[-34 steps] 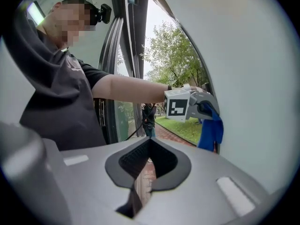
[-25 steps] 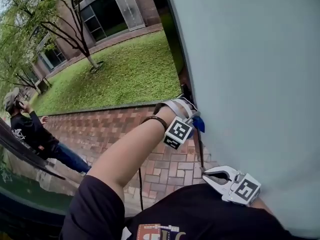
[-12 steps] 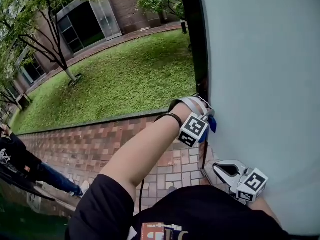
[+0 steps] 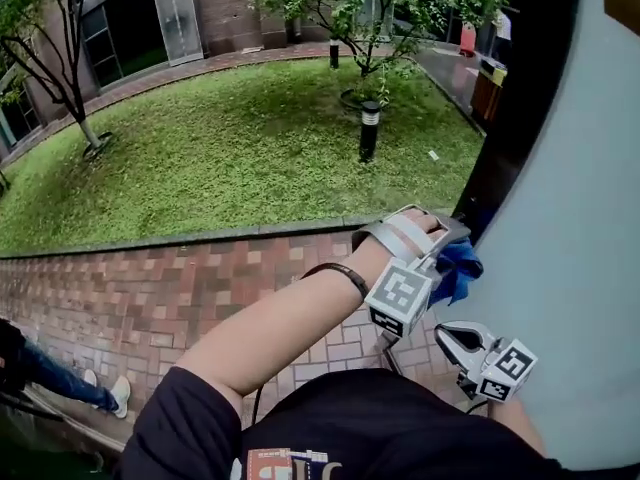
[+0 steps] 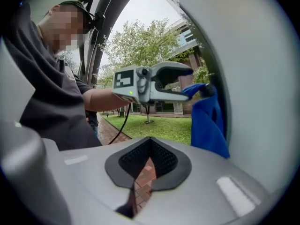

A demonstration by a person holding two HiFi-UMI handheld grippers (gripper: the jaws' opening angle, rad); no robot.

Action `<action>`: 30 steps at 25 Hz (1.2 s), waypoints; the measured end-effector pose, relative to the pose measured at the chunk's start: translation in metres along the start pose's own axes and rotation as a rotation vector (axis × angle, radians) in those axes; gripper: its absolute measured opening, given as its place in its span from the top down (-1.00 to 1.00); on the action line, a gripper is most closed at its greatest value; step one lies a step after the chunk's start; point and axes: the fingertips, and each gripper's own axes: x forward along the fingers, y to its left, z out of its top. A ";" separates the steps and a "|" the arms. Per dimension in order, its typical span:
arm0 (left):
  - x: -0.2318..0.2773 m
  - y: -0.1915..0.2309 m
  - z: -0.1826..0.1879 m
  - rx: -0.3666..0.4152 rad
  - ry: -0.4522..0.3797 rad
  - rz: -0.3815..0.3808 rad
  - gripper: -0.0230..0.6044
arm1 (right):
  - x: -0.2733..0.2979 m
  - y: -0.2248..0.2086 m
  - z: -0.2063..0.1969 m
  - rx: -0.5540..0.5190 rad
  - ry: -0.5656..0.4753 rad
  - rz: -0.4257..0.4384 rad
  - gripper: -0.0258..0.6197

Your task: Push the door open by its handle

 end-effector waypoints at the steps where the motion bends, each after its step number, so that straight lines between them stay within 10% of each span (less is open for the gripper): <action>1: -0.022 0.008 -0.010 -0.080 -0.030 0.039 0.06 | 0.013 0.001 0.000 -0.009 0.025 0.003 0.92; 10: -0.193 -0.128 -0.155 -1.061 -0.070 0.172 0.14 | 0.119 0.006 -0.028 0.063 0.127 0.172 0.92; 15: -0.261 -0.210 -0.207 -1.732 -0.012 0.476 0.71 | 0.151 -0.029 -0.026 0.113 0.107 0.214 0.92; 30: -0.281 -0.236 -0.220 -1.799 0.123 0.647 0.93 | 0.203 -0.039 -0.027 0.155 0.084 0.333 0.92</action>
